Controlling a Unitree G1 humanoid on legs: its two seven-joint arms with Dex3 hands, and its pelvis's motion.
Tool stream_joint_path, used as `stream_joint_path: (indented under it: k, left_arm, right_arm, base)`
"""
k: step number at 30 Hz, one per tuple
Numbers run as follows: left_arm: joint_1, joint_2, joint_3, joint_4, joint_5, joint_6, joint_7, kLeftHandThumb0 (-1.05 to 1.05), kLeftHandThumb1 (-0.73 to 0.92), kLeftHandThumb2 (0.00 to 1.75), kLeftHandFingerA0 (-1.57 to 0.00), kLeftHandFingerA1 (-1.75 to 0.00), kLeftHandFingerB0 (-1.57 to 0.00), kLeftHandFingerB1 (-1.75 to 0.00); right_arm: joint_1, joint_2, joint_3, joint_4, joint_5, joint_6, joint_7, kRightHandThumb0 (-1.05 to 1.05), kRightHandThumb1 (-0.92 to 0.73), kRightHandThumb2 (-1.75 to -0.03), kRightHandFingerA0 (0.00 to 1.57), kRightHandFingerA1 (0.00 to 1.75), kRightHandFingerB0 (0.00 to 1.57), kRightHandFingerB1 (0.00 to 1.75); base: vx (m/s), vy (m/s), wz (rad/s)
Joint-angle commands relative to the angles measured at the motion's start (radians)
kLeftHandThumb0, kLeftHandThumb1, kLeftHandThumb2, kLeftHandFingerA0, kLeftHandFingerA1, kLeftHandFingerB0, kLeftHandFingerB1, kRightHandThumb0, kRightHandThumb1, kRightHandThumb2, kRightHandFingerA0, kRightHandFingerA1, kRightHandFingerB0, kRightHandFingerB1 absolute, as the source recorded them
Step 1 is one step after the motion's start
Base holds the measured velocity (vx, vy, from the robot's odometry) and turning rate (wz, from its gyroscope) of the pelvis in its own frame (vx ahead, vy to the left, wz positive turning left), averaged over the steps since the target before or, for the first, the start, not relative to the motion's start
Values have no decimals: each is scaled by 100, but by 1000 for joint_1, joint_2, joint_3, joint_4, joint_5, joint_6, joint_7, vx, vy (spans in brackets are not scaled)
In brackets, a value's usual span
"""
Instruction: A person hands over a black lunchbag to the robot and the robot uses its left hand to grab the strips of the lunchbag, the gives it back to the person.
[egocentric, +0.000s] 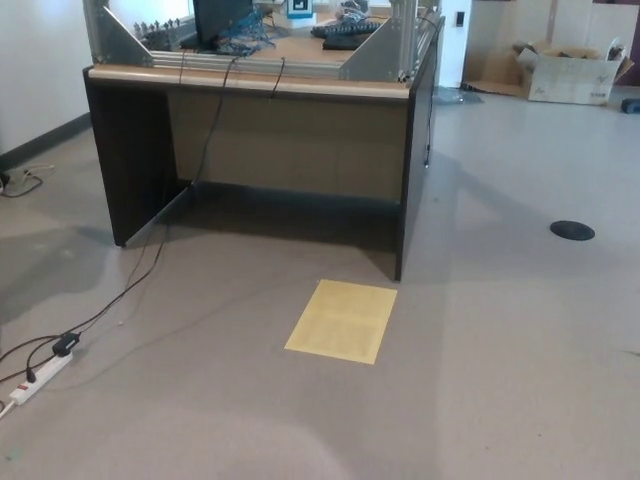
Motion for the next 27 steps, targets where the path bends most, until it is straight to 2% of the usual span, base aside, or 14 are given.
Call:
stream_joint_path:
  k: [1, 10, 11, 13, 14, 17, 18, 19, 21, 22, 23, 25, 26, 27]
  left_arm:
    - [-1, 63, 15, -3, 7, -200, 20, -35, 31, 90, 0, -48, 0, -48]
    - [-19, 75, 15, 39, 15, -267, 53, -35, 30, 90, 0, -49, 0, -48]
    - [-12, 74, 16, 32, 26, -286, 86, -73, 46, 76, -4, -37, -5, -28]
    - [-14, 74, 20, 42, 41, -331, 132, -69, 45, 77, -5, -34, -10, -28]
    - [-18, 65, 34, 51, 20, -364, 133, -68, 44, 77, -6, -24, -9, -26]
    - [-23, 62, 43, 62, 9, -376, 130, -69, 44, 79, -5, -25, -9, -25]
    - [-21, 63, 44, 60, 7, -371, 124, -69, 45, 79, -4, -28, -9, -25]
    - [-23, 64, 44, 65, 10, -369, 123, -68, 55, 57, -9, -27, -9, -26]
    - [-29, 64, 45, 77, 8, -370, 116, -70, 45, 78, -5, -29, -9, -25]
    - [-29, 63, 46, 75, 9, -375, 120, -68, 44, 78, -4, -28, -9, -25]
    - [-27, 65, 46, 67, 18, -388, 137, -67, 43, 80, -4, -22, -7, -25]
    - [-24, 68, 48, 56, 31, -406, 160, -67, 43, 80, -4, -22, -7, -25]
    - [-28, 69, 57, 55, 23, -450, 167, -66, 43, 77, -5, -24, -8, -27]
    - [-32, 77, 64, 30, 24, -449, 175, -64, 54, 56, -2, -26, -8, -25]
  right_arm:
    - [-30, -26, 11, 45, -42, -206, -90, -53, -74, -62, 62, 46, 58, 45]
    - [-61, -23, 13, 92, -45, -254, -110, -53, -72, -62, 62, 47, 58, 45]
    - [-63, -22, 12, 93, -43, -259, -111, -51, -60, -99, 58, 64, 48, 58]
    - [-70, -19, 10, 101, -40, -267, -111, -50, -60, -99, 59, 65, 47, 58]
    - [-75, -18, 10, 109, -40, -269, -113, -53, -72, -62, 63, 48, 58, 45]
    - [-80, -17, 10, 114, -40, -273, -112, -53, -72, -62, 63, 48, 58, 45]
    - [-78, -18, 10, 111, -41, -275, -112, -50, -60, -99, 59, 65, 47, 58]
    - [-79, -18, 10, 113, -40, -279, -111, -50, -60, -99, 59, 64, 47, 57]
    - [-82, -19, 11, 115, -42, -281, -109, -51, -60, -99, 59, 64, 47, 57]
    - [-83, -19, 9, 117, -38, -281, -106, -53, -72, -62, 63, 48, 57, 45]
    - [-85, -20, 11, 117, -42, -276, -107, -51, -61, -99, 57, 63, 47, 57]
    - [-88, -22, 16, 116, -50, -269, -112, -51, -61, -99, 57, 63, 47, 57]
    - [-90, -22, 19, 112, -54, -265, -114, -53, -73, -63, 61, 46, 57, 44]
    - [-92, -21, 20, 112, -54, -265, -113, -52, -73, -62, 61, 46, 57, 44]
  base:
    - [0, 0, 0]
    - [0, 0, 0]
    - [0, 0, 0]
    - [0, 0, 0]
    - [0, 0, 0]
    - [0, 0, 0]
    - [0, 0, 0]
    - [0, 0, 0]
    - [0, 0, 0]
    - [0, 0, 0]
    - [0, 0, 0]
    - [0, 0, 0]
    - [0, 0, 0]
    - [0, 0, 0]
